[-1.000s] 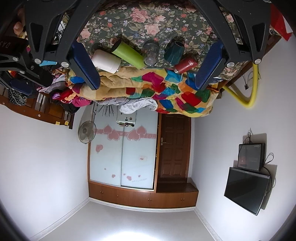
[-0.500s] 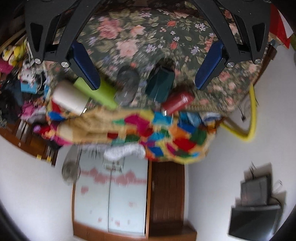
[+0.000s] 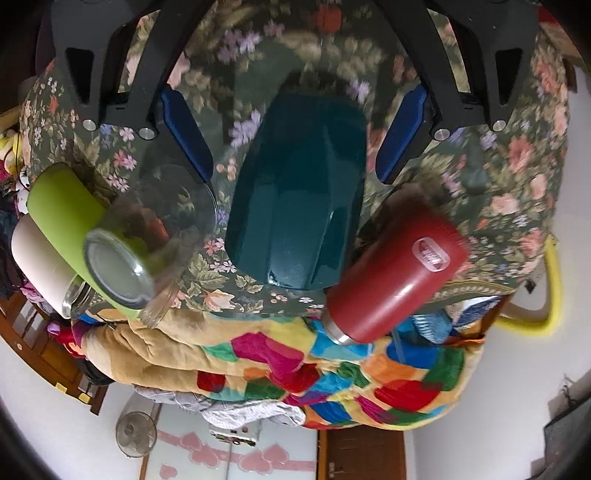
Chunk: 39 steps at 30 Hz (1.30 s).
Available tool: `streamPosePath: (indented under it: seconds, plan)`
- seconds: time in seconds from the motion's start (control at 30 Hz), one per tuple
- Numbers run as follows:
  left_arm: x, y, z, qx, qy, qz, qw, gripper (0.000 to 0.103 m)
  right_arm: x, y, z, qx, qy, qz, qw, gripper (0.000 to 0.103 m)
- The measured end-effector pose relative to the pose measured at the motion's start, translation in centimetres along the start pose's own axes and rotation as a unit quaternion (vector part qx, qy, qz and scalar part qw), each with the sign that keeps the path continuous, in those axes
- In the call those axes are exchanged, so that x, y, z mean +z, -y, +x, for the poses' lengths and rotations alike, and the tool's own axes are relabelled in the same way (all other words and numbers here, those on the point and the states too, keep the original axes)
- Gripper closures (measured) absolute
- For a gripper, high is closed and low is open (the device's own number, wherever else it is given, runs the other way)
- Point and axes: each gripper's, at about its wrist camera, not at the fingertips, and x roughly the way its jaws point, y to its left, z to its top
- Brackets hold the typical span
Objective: Flip cup upright
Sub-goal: 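Lift the green mug off the bedspread with the left tool, then rotate the held green mug with the left tool toward the right tool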
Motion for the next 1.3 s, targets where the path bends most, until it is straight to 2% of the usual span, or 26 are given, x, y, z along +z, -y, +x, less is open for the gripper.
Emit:
streamPosePath:
  seconds: [0.1,0.23,0.37,0.6,0.9,1.03,1.17,1.3]
  plan:
    - [0.6,0.1,1.0,-0.01,-0.001,0.007,0.9999,0.019,0.2,-0.2,0.7,-0.001,-0.008,-0.001,1.0,0.0]
    - [1.1,0.3,2.0,0.002,0.002,0.02,0.9998,0.023,0.3,-0.4,1.4,-0.002,-0.013,-0.006,1.0,0.0]
    - [1.0,-0.1,2.5,0.011,-0.001,0.021,0.9997,0.031,0.3,-0.4,1.6,-0.006,-0.014,-0.01,1.0,0.0]
    - [0.2,0.3,1.6,0.033,-0.009,0.016,0.9993,0.031,0.2,-0.2,1.5,-0.006,-0.017,-0.003,1.0,0.0]
    - [-2.3,1.8,-4.2,0.019,0.013,0.016,0.9996,0.032,-0.4,-0.5,0.8,-0.002,-0.016,-0.007,1.0,0.0]
    - [-3.2,4.0,-7.2,0.027,0.033,0.045,0.9981,0.032,-0.7,-0.5,0.5,-0.001,-0.016,-0.008,1.0,0.0]
    - [-3.9,6.5,-9.6,0.018,0.048,0.07,0.9963,0.032,-1.1,-0.4,0.0,-0.002,-0.015,-0.008,1.0,0.0]
    - [-4.5,8.9,-10.9,-0.002,0.046,0.084,0.9954,0.032,-1.5,0.0,-0.9,-0.003,-0.012,-0.009,1.0,0.0]
